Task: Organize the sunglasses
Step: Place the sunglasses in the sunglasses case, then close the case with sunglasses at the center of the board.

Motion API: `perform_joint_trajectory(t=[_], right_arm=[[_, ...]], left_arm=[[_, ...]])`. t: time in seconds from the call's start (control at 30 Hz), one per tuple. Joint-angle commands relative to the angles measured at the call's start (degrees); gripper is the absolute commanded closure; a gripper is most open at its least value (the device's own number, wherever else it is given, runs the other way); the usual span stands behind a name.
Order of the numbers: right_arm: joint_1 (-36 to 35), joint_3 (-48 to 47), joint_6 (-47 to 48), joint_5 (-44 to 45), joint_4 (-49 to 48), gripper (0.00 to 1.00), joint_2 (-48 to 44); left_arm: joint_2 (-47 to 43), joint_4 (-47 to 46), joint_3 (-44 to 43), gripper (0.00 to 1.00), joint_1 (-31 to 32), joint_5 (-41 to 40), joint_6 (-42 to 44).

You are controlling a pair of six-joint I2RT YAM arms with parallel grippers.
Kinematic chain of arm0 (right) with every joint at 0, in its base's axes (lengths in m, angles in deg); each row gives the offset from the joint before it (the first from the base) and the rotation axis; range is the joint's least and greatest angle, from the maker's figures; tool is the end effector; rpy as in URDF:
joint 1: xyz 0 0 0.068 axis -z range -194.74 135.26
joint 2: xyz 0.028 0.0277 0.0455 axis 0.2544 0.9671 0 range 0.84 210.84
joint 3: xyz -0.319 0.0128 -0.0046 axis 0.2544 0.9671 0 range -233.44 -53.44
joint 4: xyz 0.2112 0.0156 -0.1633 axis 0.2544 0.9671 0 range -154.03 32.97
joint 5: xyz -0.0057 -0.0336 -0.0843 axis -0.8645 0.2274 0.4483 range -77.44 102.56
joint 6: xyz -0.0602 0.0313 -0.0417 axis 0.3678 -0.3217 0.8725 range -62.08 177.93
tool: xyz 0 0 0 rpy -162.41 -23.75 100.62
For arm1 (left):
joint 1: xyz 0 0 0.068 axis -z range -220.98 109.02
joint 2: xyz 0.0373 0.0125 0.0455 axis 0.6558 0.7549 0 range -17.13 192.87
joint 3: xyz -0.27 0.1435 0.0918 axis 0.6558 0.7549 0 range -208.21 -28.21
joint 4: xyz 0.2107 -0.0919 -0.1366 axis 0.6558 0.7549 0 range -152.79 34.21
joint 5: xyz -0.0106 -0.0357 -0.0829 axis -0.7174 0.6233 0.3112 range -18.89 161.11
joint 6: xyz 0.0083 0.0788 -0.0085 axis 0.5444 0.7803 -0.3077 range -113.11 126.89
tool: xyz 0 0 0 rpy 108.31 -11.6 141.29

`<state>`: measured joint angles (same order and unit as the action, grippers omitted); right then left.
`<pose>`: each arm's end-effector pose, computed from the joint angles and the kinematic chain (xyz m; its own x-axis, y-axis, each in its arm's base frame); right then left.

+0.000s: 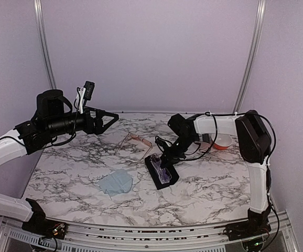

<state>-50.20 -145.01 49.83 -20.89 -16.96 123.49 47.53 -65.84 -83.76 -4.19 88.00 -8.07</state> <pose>0.3539 0.2985 0.1692 -0.8704 -0.4756 -0.1273 -0.4581 0.6878 0.5631 0.2148 -0.1854 0.3999 -0.2894 -0.0920 -0.9528 0.7554 0.5894 -0.2863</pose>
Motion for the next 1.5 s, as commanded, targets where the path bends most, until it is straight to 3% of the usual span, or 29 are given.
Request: perform_joint_trajectory(t=[0.0, 0.17, 0.57, 0.87, 1.03, 1.2, 1.33, 1.47], right_arm=[[0.2, 1.0, 1.8, -4.5, -0.5, 1.00, 2.1], [0.5, 2.2, 1.4, -7.6, -1.7, 1.00, 2.1], [0.6, -1.0, 0.9, -4.4, 2.8, 0.78, -2.8], [0.2, -1.6, 0.6, 0.8, 5.5, 0.75, -7.6], [-2.2, -3.0, 0.4, 8.3, 4.9, 0.76, -9.1], [-5.6, -1.1, -0.1, 21.3, 3.9, 0.89, -10.3], [-7.0, 3.8, -1.1, 24.0, 0.0, 0.95, -12.8], [-7.6, 7.3, -1.8, 25.0, -3.8, 0.98, -15.1]], left_arm=[[-1.4, 1.1, -1.4, 0.01, -0.2, 0.3, 0.7], [-1.3, 1.1, -1.4, 0.01, -0.2, 0.3, 0.8], [-0.3, 1.8, -1.9, 0.01, -0.2, 0.2, 1.0], [0.7, 4.1, -3.1, 0.02, 0.0, -2.7, 1.6], [4.3, 9.4, -6.2, 0.09, 3.9, -8.8, 1.8], [8.3, 11.6, -4.8, 0.22, 9.1, -14.0, -1.4], [13.1, 9.8, -1.7, 0.38, 10.8, -14.8, -6.5], [18.8, 8.1, -0.9, 0.47, 12.2, -14.4, -9.7]])
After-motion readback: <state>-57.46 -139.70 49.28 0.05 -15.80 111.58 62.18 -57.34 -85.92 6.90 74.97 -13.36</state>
